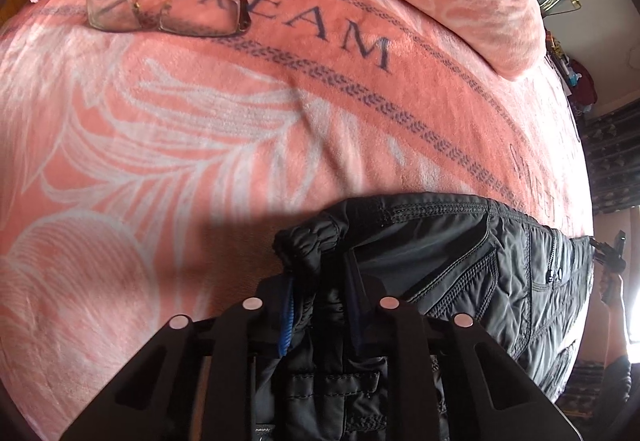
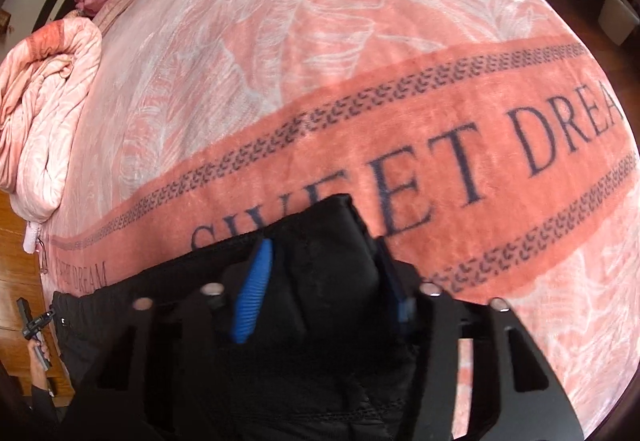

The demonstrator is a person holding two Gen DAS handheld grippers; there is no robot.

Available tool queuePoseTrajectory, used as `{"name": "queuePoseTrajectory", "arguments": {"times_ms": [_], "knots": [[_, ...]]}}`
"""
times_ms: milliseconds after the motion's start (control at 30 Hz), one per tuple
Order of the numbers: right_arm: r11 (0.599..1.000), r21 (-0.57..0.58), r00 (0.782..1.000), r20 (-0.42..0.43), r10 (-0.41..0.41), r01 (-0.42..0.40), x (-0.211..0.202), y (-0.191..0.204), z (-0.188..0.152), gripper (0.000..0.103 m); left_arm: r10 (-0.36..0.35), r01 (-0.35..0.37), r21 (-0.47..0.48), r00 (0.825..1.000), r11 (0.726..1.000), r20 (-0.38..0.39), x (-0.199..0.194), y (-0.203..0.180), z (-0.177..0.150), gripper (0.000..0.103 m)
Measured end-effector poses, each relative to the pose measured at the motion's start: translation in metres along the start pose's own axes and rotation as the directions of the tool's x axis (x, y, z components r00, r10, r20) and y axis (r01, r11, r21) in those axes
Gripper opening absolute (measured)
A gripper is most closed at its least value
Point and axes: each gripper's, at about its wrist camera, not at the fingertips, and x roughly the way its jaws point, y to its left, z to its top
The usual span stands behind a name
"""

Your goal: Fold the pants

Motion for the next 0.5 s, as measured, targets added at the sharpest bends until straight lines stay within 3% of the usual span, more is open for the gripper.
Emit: {"name": "queuePoseTrajectory", "arguments": {"times_ms": [33,67,500], "knots": [[0.999,0.012,0.999,0.002,0.036,-0.036,-0.006,-0.004,-0.002,0.013,0.009,-0.009,0.006,1.0,1.0,0.006,-0.001,-0.002,0.0,0.019],[0.999,0.003,0.999,0.013,0.043,-0.043,-0.012,-0.003,-0.004,0.01,0.017,-0.017,0.01,1.0,1.0,0.013,-0.003,-0.004,0.0,0.01],[0.998,-0.069,0.996,0.083,0.016,-0.011,-0.063,0.025,-0.02,0.005,0.043,-0.045,0.025,0.996,0.999,0.073,-0.029,-0.009,-0.001,0.01]]}}
